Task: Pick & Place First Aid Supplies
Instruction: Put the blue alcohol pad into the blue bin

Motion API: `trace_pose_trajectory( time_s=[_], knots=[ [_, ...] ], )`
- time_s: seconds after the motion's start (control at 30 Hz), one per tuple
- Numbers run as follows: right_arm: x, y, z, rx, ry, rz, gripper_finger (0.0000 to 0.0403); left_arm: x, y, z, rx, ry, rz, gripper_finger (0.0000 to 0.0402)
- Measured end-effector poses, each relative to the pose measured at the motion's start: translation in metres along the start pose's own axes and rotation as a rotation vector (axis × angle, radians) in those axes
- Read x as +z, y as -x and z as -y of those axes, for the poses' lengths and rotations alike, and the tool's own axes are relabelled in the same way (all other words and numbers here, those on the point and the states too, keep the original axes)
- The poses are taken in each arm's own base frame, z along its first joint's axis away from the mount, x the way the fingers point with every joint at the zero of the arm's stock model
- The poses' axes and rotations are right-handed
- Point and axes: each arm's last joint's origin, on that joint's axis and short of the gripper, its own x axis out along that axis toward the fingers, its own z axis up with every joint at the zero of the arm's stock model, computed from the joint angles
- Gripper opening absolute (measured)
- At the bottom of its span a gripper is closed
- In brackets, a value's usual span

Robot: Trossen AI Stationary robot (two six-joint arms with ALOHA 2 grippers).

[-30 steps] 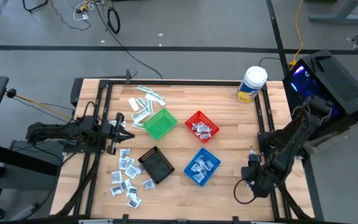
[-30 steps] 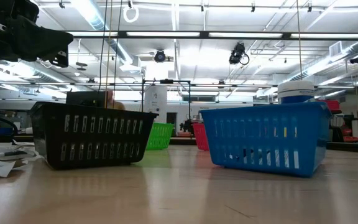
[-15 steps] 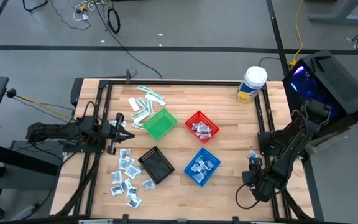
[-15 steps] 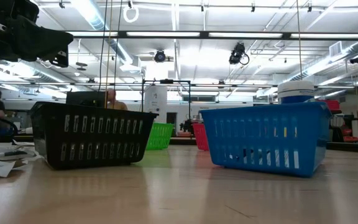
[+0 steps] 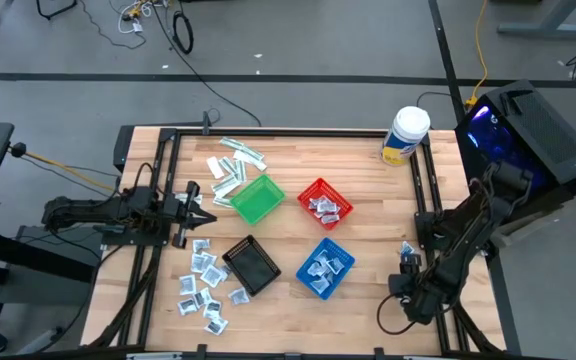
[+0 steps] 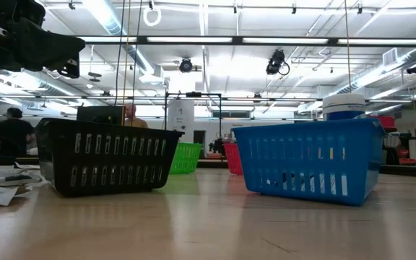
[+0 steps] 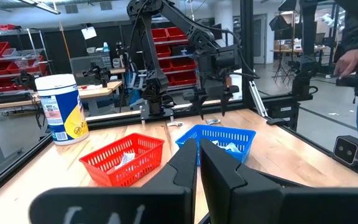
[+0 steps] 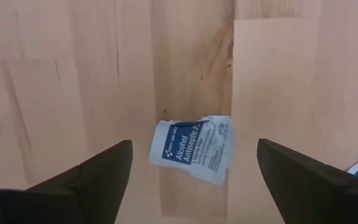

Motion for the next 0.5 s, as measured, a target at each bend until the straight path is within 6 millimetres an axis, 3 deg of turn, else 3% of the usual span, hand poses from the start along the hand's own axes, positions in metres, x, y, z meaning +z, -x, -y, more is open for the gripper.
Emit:
trace_pose_trajectory(
  time_s=[0.5],
  knots=[
    [0.002, -0.018, -0.006, -0.031, 0.006, -0.029, 0.0348, 0.000, 0.000, 0.000, 0.000, 0.000, 0.000, 0.0025]
  ],
)
